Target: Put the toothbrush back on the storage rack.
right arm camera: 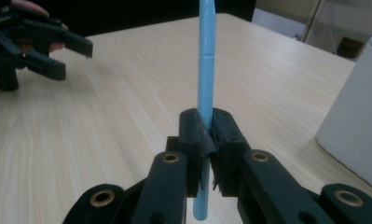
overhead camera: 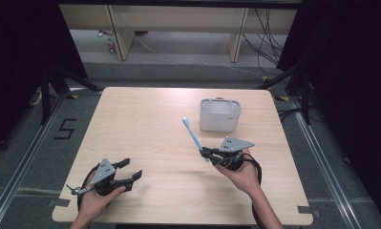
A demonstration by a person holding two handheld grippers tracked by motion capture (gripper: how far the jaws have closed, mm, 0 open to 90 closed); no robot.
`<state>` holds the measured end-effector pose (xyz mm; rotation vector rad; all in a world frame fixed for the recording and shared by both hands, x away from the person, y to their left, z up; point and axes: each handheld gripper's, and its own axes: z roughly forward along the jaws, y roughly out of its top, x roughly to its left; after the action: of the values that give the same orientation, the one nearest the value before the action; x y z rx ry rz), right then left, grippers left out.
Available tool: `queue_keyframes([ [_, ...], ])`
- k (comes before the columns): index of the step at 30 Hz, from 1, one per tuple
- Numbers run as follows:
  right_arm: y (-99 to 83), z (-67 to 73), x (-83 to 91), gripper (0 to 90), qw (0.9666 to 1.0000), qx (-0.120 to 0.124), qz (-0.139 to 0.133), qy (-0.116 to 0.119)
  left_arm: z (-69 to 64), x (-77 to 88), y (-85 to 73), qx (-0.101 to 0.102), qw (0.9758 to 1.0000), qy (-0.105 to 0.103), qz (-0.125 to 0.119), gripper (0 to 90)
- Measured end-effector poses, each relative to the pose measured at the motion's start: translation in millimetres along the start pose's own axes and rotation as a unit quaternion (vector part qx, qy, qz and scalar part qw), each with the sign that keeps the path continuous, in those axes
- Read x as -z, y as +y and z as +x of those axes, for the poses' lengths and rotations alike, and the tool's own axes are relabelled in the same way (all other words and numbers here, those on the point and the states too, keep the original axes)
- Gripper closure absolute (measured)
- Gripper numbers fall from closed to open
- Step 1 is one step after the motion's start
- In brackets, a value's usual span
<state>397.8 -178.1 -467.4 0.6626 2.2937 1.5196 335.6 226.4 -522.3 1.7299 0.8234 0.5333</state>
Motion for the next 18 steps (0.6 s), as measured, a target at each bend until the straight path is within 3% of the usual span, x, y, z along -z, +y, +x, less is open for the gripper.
queue_keyframes([
  [3, -4.0, 0.0, 3.9, 83.8, 0.9993, -0.025, -0.025, -0.011, 0.1, 0.1, 0.0, 0.000, 1.0000, 0.000, 0.000, 29.4],
  [5, -4.8, -1.6, 4.0, 83.8, 0.9991, -0.022, -0.034, -0.008, 0.0, 0.0, 0.0, -0.001, 1.0000, 0.000, 0.000, 29.4],
  [6, -5.8, 0.3, 5.3, 83.8, 0.9983, -0.040, -0.037, -0.022, -0.2, 0.0, 0.0, -0.001, 1.0000, 0.000, 0.001, 29.5],
  [7, -6.1, -0.7, 5.9, 83.8, 0.9982, -0.043, -0.039, -0.012, -0.3, 0.0, 0.0, -0.002, 1.0000, 0.000, 0.001, 29.4],
  [8, -6.0, -2.8, 6.7, 83.8, 0.9983, -0.028, -0.046, -0.024, -0.3, 0.1, 0.0, -0.001, 1.0000, 0.000, 0.001, 29.4],
  [10, -6.5, -2.2, 7.9, 83.9, 0.9974, -0.045, -0.052, -0.020, -0.3, 0.1, 0.0, -0.001, 1.0000, 0.000, 0.000, 29.4],
  [12, -6.4, -3.7, 9.8, 83.9, 0.9964, -0.039, -0.067, -0.034, -0.2, 0.0, -0.1, 0.000, 1.0000, 0.000, 0.000, 29.4],
  [13, -6.3, -2.2, 11.4, 83.8, 0.9958, -0.054, -0.065, -0.034, -0.1, 0.0, 0.0, 0.000, 1.0000, 0.000, 0.000, 29.4],
  [15, -5.7, -4.4, 14.1, 83.9, 0.9947, -0.046, -0.077, -0.049, -0.1, -0.1, 0.0, 0.000, 1.0000, 0.000, 0.001, 29.4],
  [18, -4.4, -5.0, 17.6, 83.9, 0.9921, -0.056, -0.094, -0.060, -0.1, 0.0, 0.0, 0.000, 1.0000, 0.000, 0.000, 29.4],
])
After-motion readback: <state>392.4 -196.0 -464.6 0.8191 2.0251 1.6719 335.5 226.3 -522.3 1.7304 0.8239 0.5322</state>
